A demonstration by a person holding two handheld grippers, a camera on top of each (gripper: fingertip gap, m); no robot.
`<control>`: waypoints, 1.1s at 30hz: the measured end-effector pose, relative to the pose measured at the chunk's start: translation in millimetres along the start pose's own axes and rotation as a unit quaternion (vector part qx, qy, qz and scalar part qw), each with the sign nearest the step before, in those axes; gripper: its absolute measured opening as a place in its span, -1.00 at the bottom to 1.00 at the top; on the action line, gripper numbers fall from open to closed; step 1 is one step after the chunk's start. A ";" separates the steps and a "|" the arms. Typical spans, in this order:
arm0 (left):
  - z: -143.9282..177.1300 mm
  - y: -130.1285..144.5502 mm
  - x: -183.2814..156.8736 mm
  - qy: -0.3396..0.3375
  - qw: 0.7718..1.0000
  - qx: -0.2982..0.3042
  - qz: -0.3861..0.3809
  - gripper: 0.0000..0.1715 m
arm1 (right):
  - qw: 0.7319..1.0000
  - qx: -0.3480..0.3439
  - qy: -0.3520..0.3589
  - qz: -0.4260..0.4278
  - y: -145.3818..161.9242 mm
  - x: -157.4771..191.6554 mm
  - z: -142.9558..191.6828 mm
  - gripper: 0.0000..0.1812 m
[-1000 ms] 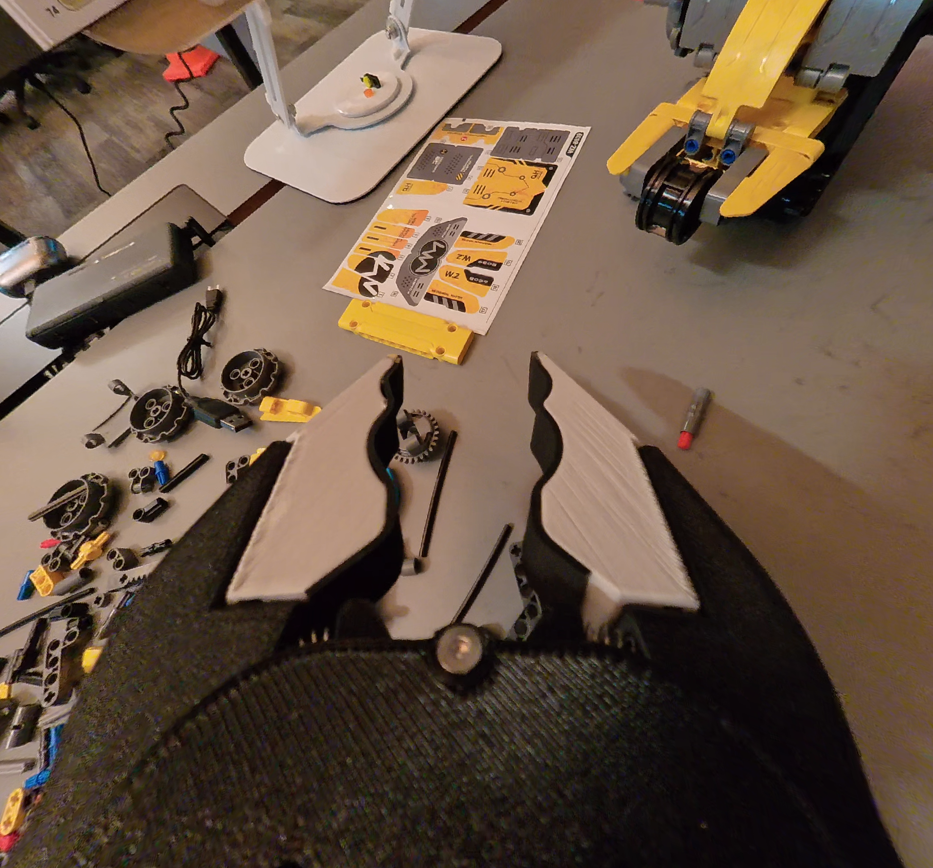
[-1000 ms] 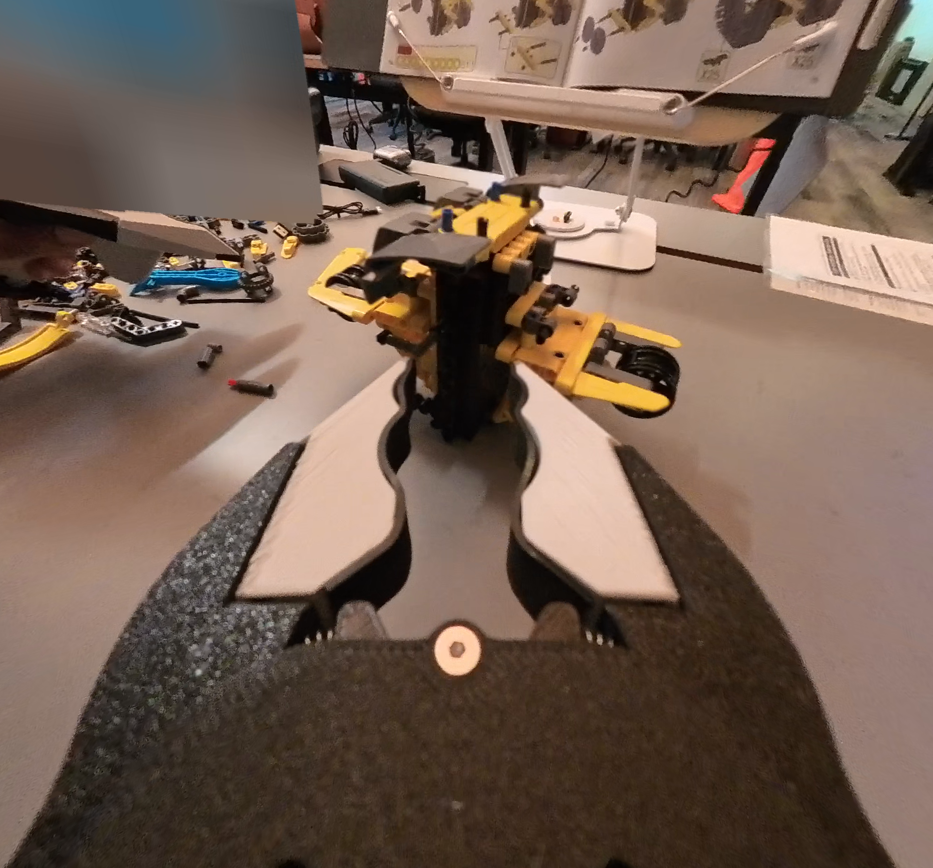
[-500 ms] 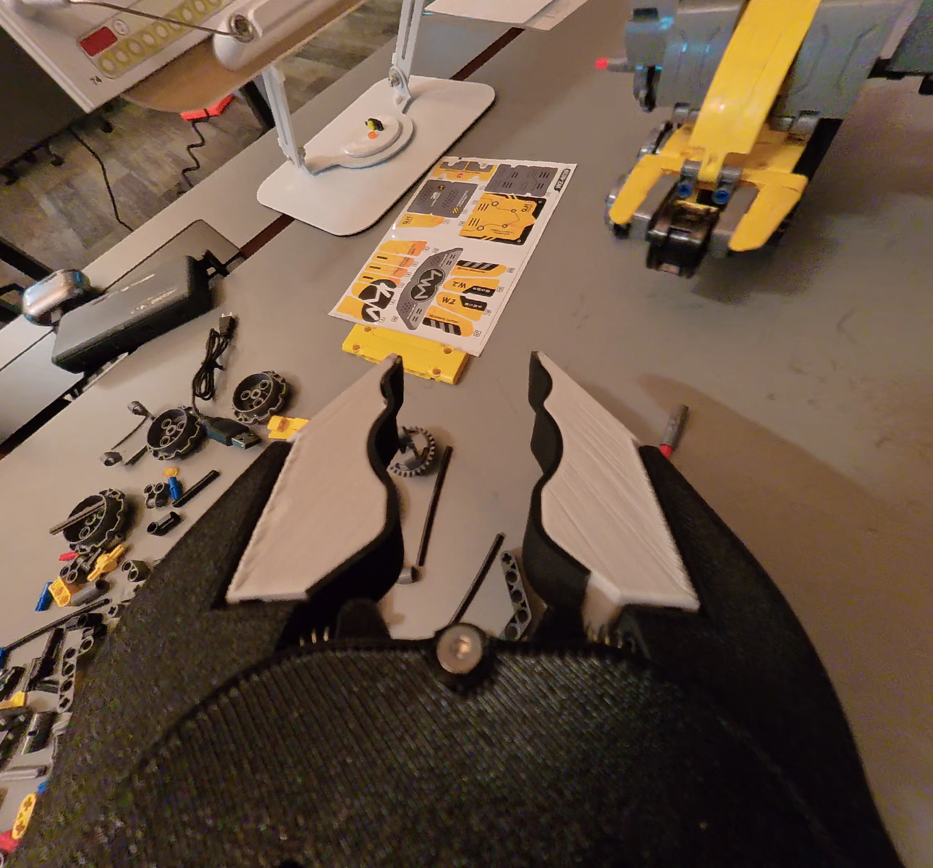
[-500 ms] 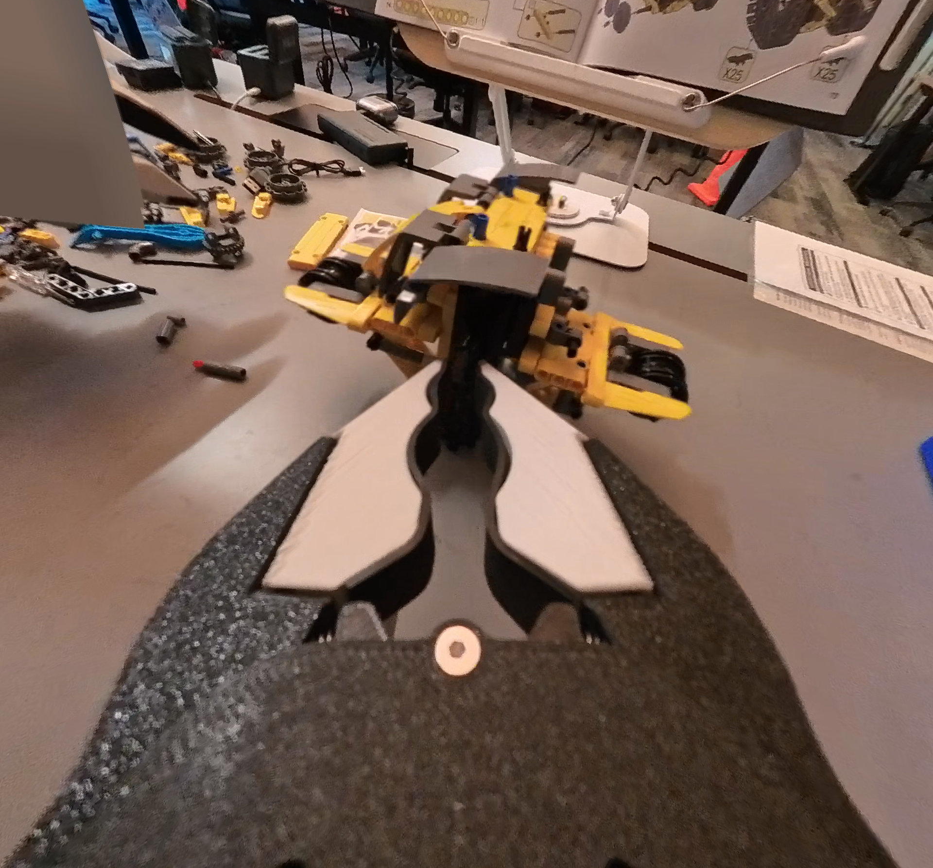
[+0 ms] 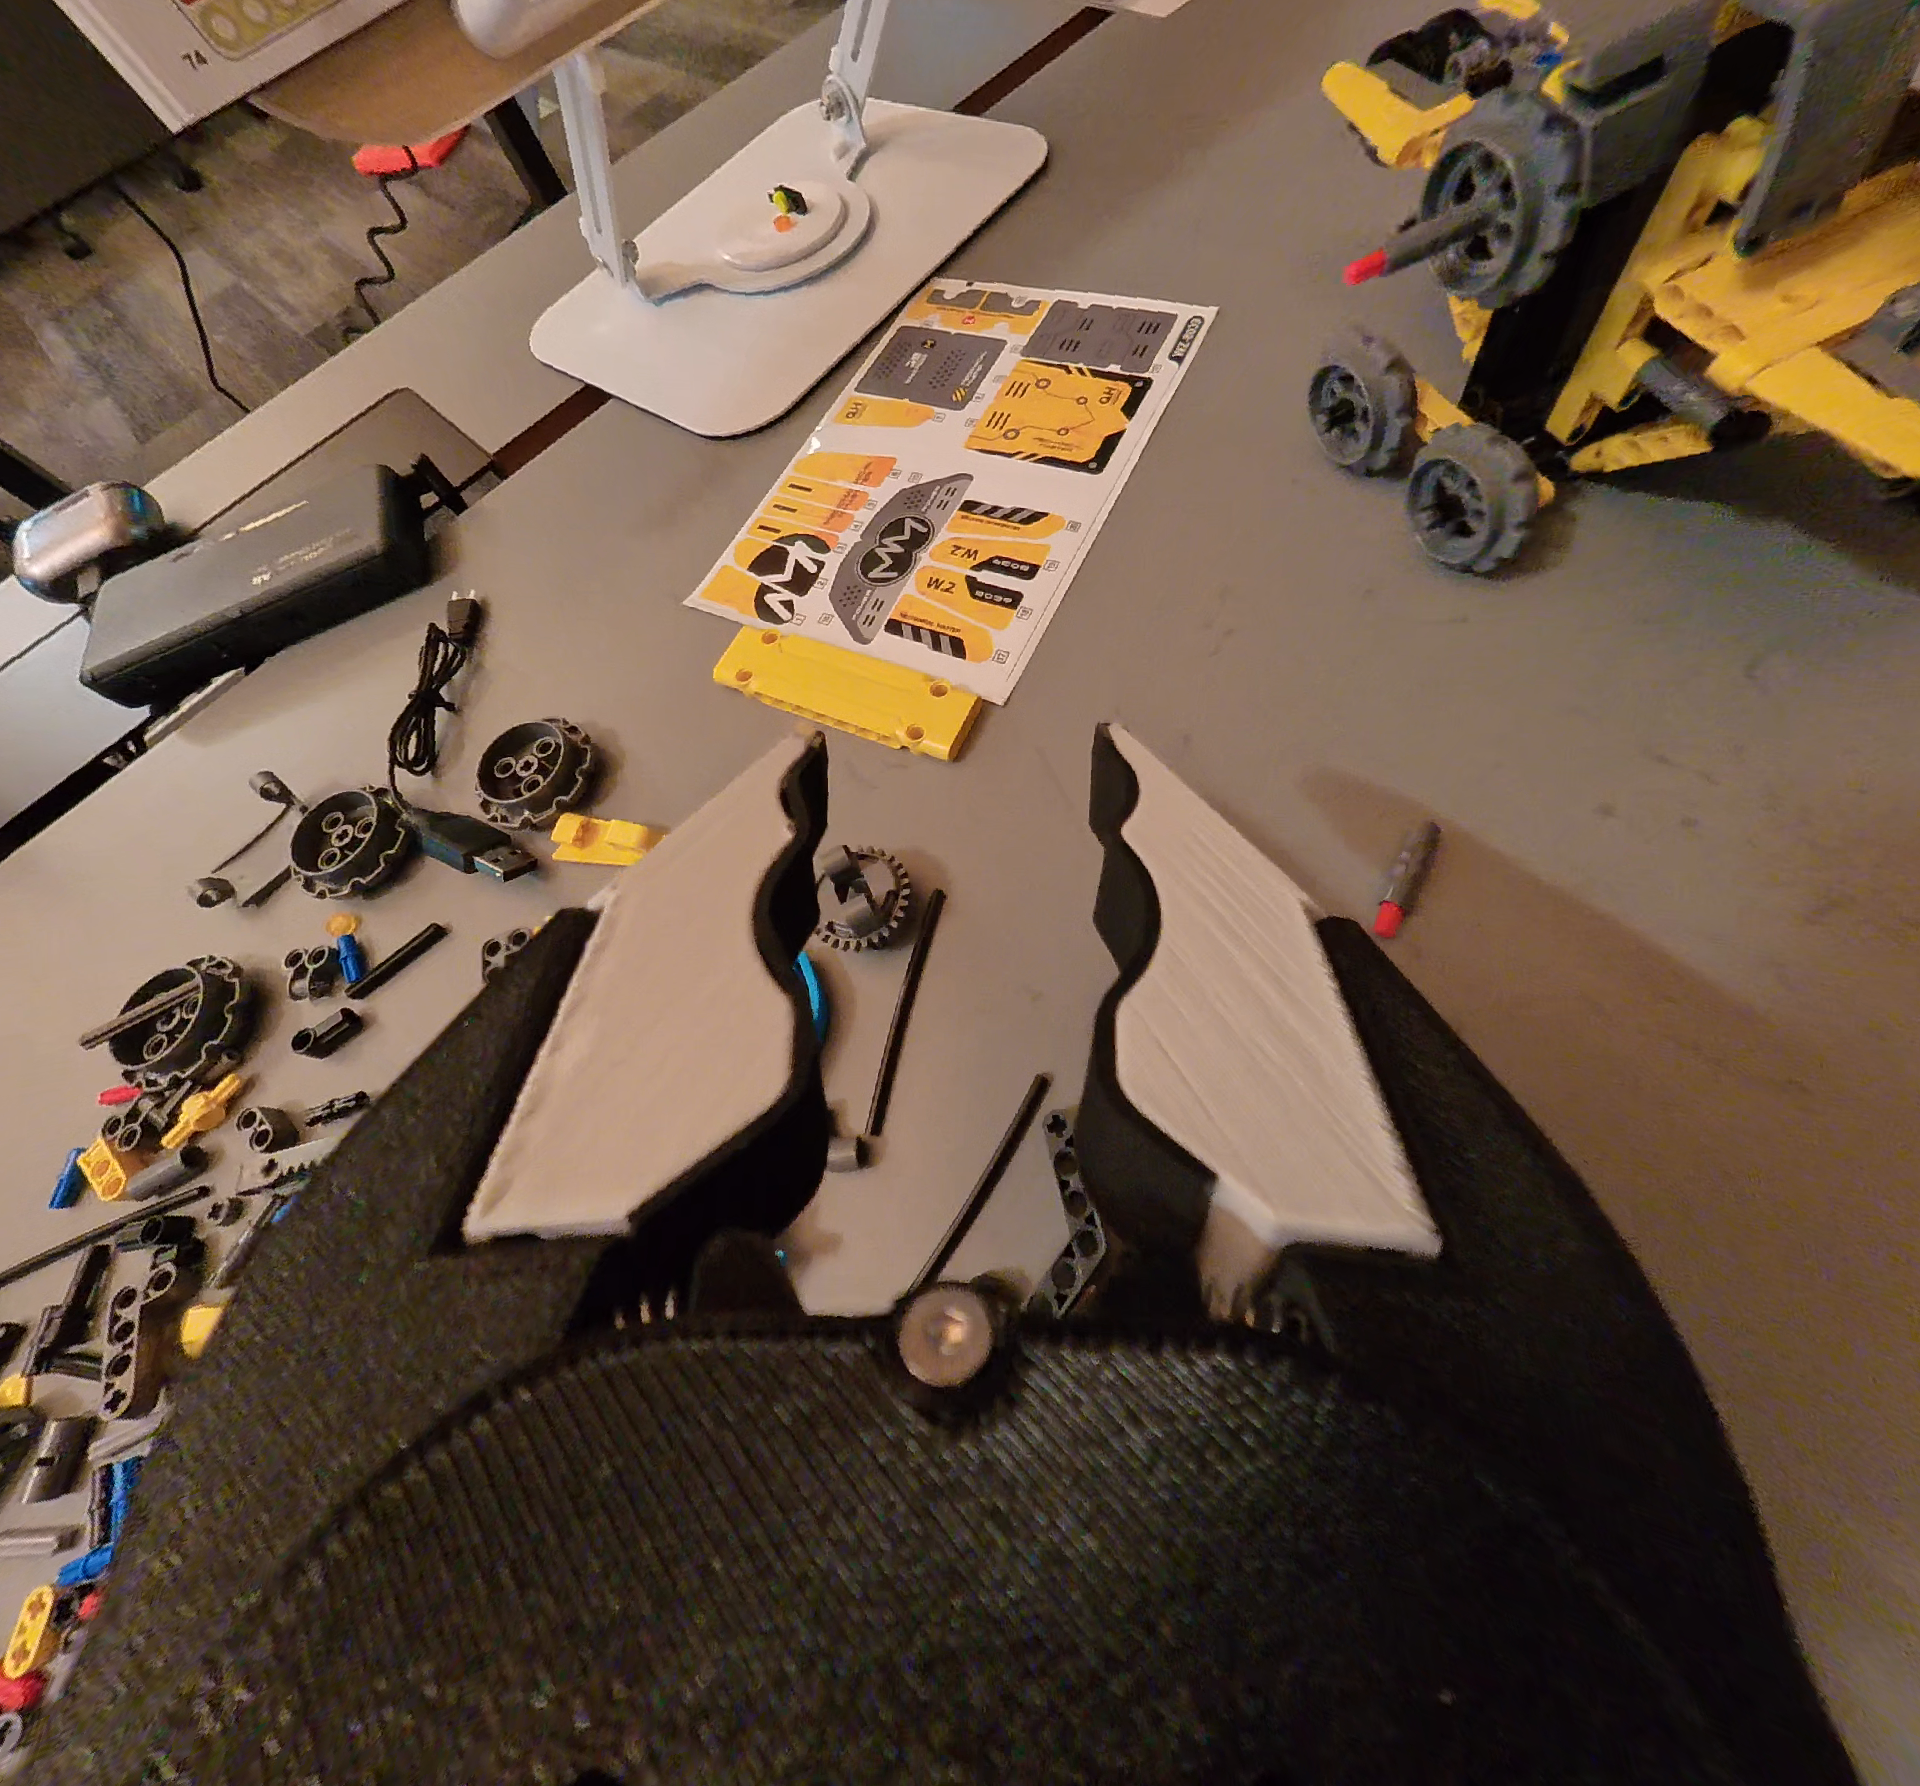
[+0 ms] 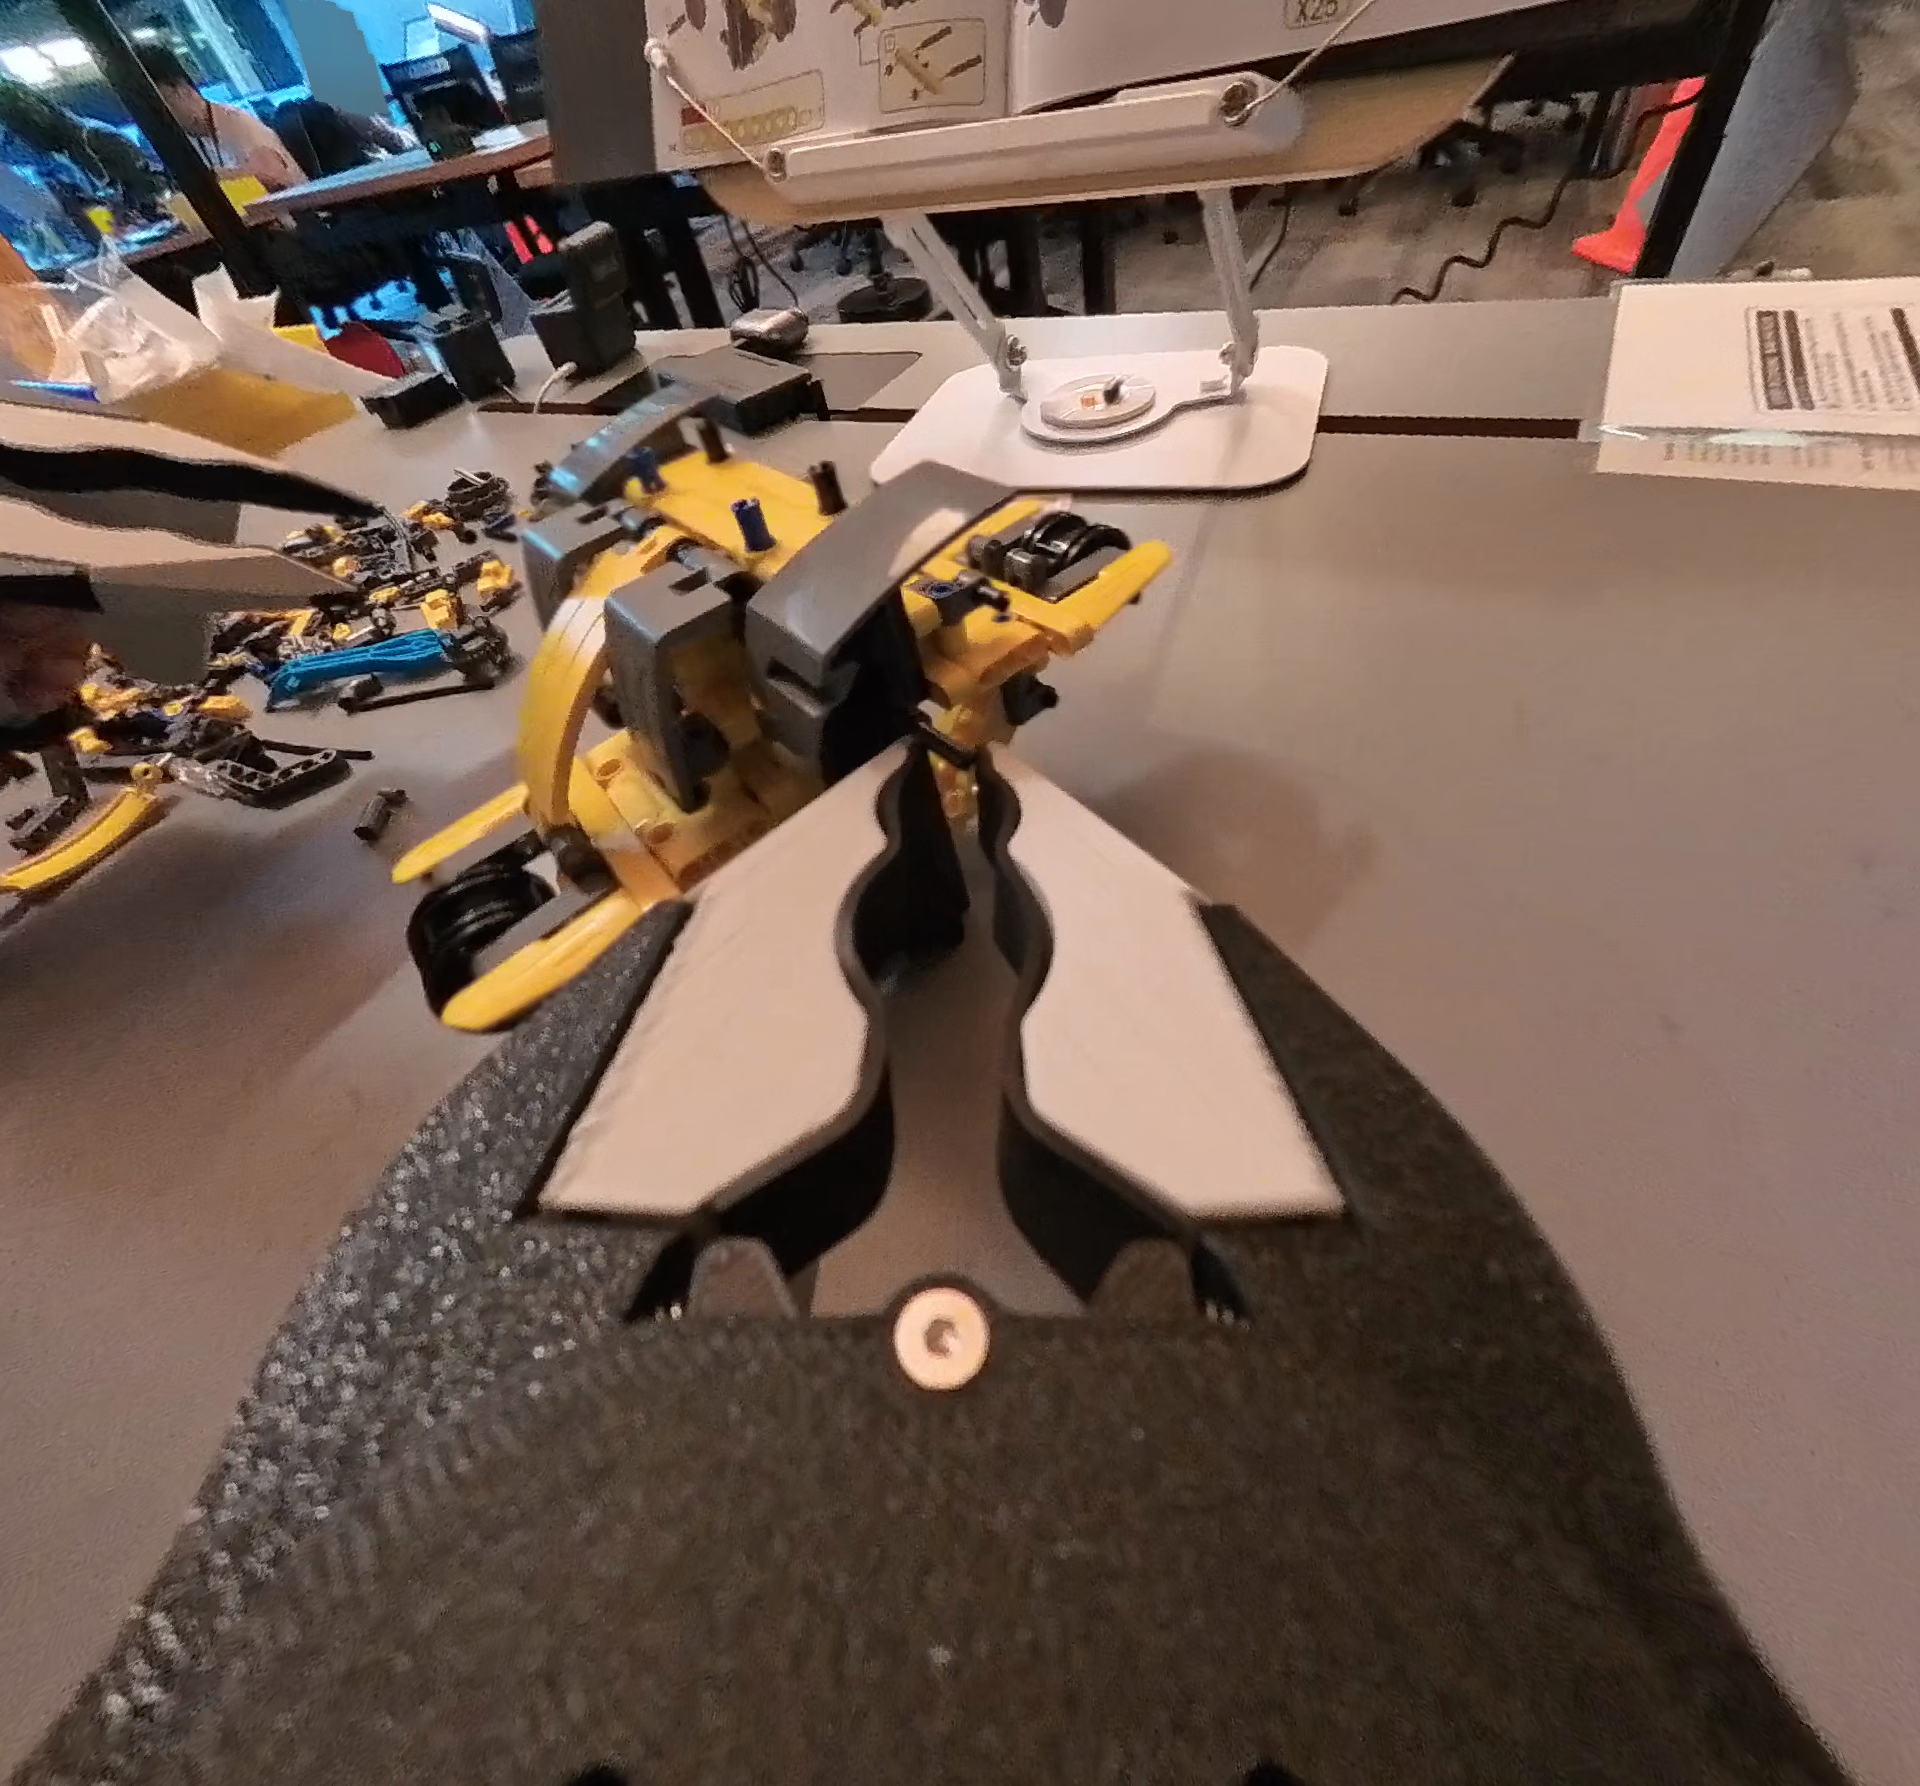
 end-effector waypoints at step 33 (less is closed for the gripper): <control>-5.3 7.9 3.7 0.009 1.000 0.016 0.022 -0.38 | 0.998 0.020 0.012 0.059 -2.0 1.4 0.0 -0.91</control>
Point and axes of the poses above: each gripper's, where its closed fingertips meet, z back along the fingers, y out of its underside, x = y × z across the jaws, the point moved 8 cm from there along z, back along the fingers, and after that the axes turned 4 degrees about -z, right-handed, at the moved point
